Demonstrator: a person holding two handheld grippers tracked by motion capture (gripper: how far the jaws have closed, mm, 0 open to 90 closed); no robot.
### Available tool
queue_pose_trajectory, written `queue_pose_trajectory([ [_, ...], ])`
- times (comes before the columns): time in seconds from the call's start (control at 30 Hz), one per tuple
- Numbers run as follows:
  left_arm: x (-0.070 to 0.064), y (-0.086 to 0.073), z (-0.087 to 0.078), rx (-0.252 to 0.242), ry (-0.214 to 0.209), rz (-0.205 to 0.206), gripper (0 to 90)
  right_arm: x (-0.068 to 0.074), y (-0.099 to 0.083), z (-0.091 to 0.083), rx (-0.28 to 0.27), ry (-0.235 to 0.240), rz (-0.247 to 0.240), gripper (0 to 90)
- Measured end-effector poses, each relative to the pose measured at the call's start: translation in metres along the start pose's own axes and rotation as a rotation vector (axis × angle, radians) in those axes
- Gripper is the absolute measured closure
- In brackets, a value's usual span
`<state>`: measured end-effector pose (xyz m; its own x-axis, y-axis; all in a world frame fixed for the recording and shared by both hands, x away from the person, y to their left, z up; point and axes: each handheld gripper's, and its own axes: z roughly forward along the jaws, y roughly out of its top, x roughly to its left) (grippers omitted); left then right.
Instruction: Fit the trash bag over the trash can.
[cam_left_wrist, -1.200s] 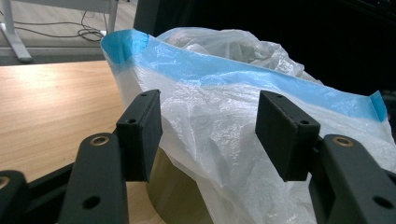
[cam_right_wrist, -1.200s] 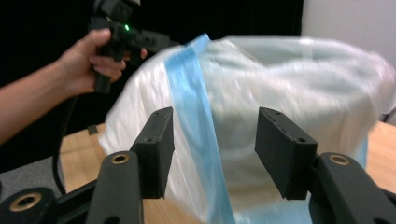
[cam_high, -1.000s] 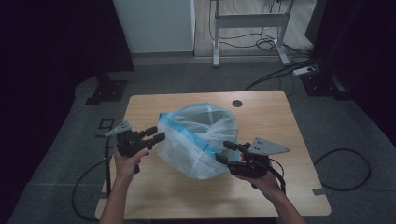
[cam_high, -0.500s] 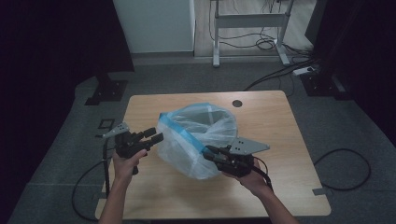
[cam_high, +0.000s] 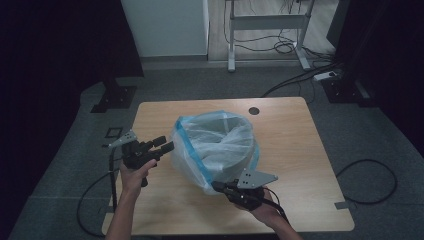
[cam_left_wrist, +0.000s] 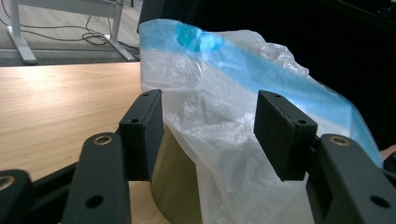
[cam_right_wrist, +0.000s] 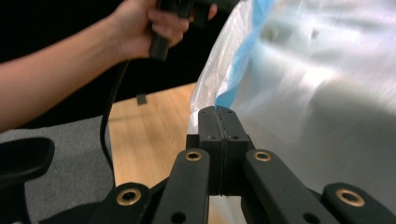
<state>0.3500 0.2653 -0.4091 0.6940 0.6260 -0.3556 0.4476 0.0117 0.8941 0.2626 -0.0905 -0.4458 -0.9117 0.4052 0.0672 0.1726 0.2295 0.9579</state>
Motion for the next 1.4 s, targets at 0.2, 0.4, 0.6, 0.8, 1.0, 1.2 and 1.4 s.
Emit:
queue_pose_trajectory([
  [0.2, -0.001, 0.001, 0.001, 0.0, -0.004, -0.005, 42.4, 0.0, -0.015, 0.009, 0.063, -0.004, 0.012, 89.2],
  [0.4, -0.003, 0.004, 0.003, 0.0, -0.006, -0.002, 42.4, -0.006, -0.026, 0.013, 0.099, -0.017, 0.034, 89.2],
  [0.6, -0.003, 0.007, 0.006, 0.0, 0.003, -0.004, 42.3, -0.012, -0.036, 0.016, 0.117, -0.019, 0.059, 89.2],
  [0.8, -0.003, 0.017, 0.01, 0.001, 0.016, -0.017, 42.3, -0.015, -0.039, 0.015, 0.111, -0.018, 0.074, 89.1],
  [1.0, -0.001, 0.03, 0.02, 0.033, -0.004, -0.017, 40.4, -0.016, -0.037, 0.012, 0.103, -0.026, 0.07, 88.7],
  [1.2, -0.001, 0.037, 0.035, 0.093, -0.024, -0.023, 32.7, -0.016, -0.037, 0.011, 0.102, -0.025, 0.068, 88.7],
  [1.4, -0.017, 0.045, 0.039, 0.101, 0.035, 0.003, 25.3, -0.015, -0.039, 0.011, 0.106, -0.031, 0.061, 88.6],
])
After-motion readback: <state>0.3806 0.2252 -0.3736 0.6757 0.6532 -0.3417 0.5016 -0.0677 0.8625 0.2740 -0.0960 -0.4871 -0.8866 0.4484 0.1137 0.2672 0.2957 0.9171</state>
